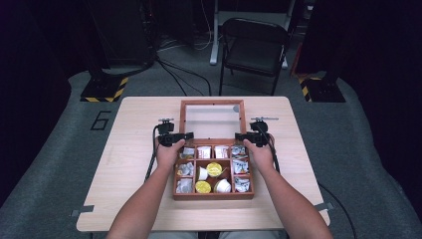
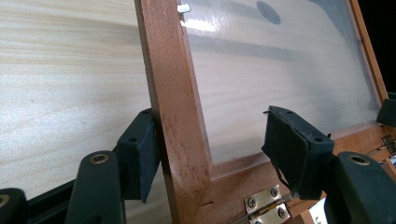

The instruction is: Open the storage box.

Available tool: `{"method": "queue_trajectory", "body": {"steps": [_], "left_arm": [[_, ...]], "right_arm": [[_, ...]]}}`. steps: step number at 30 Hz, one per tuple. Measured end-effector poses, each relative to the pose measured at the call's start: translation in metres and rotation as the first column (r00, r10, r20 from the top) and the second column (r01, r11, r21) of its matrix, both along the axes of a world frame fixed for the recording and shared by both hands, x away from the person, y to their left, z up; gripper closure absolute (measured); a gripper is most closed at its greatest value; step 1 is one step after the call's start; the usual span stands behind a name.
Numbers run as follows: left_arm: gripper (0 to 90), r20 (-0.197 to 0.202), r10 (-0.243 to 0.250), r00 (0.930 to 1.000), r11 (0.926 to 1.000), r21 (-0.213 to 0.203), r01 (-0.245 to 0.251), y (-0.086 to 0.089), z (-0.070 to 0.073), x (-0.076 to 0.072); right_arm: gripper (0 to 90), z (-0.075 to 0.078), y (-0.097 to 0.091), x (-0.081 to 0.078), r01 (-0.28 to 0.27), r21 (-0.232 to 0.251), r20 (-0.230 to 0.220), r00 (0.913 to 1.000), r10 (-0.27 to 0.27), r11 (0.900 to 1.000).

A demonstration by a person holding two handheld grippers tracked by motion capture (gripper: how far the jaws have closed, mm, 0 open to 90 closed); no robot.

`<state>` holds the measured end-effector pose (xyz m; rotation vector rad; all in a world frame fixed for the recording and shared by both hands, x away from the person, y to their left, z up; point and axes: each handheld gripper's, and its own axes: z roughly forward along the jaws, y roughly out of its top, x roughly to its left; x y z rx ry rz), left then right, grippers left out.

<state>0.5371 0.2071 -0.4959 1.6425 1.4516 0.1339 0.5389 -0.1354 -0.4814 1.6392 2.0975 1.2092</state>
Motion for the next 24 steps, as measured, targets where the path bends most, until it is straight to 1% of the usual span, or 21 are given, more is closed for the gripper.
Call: {"method": "queue_trajectory", "body": {"steps": [3,6,13,14,15,16,17,19,20,21,24], "left_arm": [[37.2,-0.002,0.007,1.0,1.0,-0.005,-0.007,-0.0005,-0.0006,0.0001],[37.1,-0.002,0.006,1.0,1.0,-0.007,-0.006,-0.0004,-0.0009,0.0004],[36.2,-0.004,0.008,1.0,0.9999,-0.012,-0.008,-0.0002,-0.0022,0.0011],[35.6,-0.002,0.006,1.0,0.9999,-0.01,-0.006,-0.0008,-0.003,0.0013],[34.9,-0.002,0.006,1.0,0.9999,-0.01,-0.006,-0.0008,-0.003,0.0013],[34.9,-0.005,0.007,1.0,0.9999,-0.007,-0.007,-0.0021,-0.003,0.0011],[33.7,0.001,0.004,1.0,1.0,0.001,-0.004,-0.0027,-0.0035,0.0012],[32.3,-0.008,0.005,1.0,1.0,-0.003,-0.005,-0.0029,-0.0045,0.0016],[32.4,-0.008,0.005,1.0,1.0,-0.003,-0.005,-0.0029,-0.0045,0.0016],[32.4,-0.014,0.0,0.9999,1.0,-0.008,0.0,-0.002,-0.0052,0.0024],[32.4,-0.024,0.004,0.9997,0.9998,-0.02,-0.005,-0.002,-0.0059,0.0028]], "right_arm": [[43.8,-0.0005,-0.0006,0.0006,-0.004,0.004,-0.003,1.0,0.004,1.0],[43.8,-0.0005,-0.0009,0.0005,0.002,0.012,-0.017,0.9999,-0.002,0.9999],[43.8,-0.0018,-0.0021,0.0017,-0.001,0.022,-0.016,0.9999,0.001,0.9998],[43.7,-0.0019,-0.0021,0.0016,0.006,0.033,-0.034,0.9994,-0.005,0.9994],[43.7,-0.0021,-0.0021,0.0015,0.012,0.038,-0.04,0.9992,-0.01,0.9992],[43.7,-0.0021,-0.0021,0.0015,0.012,0.038,-0.04,0.9992,-0.01,0.9992],[43.7,-0.0025,-0.0021,0.0016,0.015,0.04,-0.041,0.9991,-0.014,0.9991],[43.6,-0.0036,-0.0027,0.0026,0.017,0.049,-0.045,0.9989,-0.015,0.9987],[43.6,-0.0036,-0.0027,0.0025,0.022,0.056,-0.056,0.9982,-0.019,0.9982],[43.6,-0.003,-0.0022,0.0018,0.036,0.067,-0.081,0.9962,-0.03,0.9971],[43.5,-0.0051,-0.0036,0.0034,0.027,0.07,-0.07,0.9973,-0.022,0.9972]]}}
